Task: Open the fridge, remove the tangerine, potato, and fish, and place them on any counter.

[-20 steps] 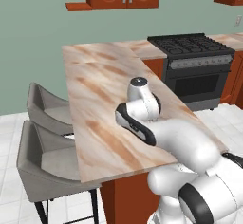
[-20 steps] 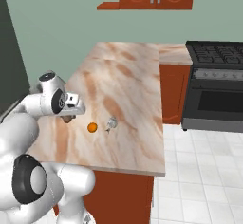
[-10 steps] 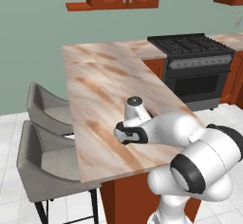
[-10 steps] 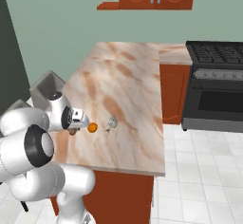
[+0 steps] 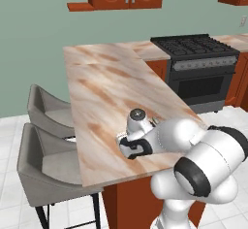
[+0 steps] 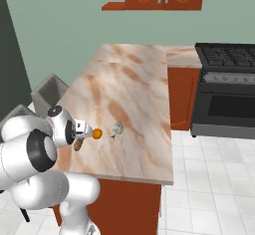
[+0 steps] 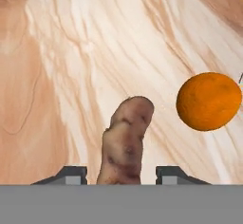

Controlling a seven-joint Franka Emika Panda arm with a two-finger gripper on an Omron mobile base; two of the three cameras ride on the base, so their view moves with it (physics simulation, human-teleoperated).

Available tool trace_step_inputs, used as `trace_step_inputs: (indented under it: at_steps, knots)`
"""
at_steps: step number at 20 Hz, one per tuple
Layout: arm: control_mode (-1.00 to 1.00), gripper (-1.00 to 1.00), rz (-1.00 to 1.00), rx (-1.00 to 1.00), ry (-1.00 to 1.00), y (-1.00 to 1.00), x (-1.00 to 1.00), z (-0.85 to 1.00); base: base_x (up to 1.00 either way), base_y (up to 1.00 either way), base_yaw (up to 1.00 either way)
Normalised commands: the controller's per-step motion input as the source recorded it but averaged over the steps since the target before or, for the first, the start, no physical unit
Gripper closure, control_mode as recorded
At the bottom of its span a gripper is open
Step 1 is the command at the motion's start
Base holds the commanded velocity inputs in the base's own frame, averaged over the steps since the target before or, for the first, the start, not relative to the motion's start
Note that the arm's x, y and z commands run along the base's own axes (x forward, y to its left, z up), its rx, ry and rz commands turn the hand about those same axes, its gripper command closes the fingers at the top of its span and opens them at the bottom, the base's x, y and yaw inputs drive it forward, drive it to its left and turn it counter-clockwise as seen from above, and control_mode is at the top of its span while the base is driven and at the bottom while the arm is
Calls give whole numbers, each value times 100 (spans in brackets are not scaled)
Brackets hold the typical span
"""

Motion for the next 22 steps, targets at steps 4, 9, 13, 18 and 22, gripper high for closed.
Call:
trace_step_inputs:
  at_steps: [4, 9, 13, 18, 22]
  knots:
    - [-100, -100, 0, 0, -4, 0, 0, 38, 0, 0, 0]
    - [-100, -100, 0, 1, -10, 0, -11, 93, 0, 0, 0]
    - [-100, -100, 0, 6, -13, -1, -41, 100, 0, 0, 0]
    - [-100, -100, 0, 7, -2, -17, -62, 100, 0, 0, 0]
    - [-100, -100, 0, 10, 8, -41, -95, 100, 0, 0, 0]
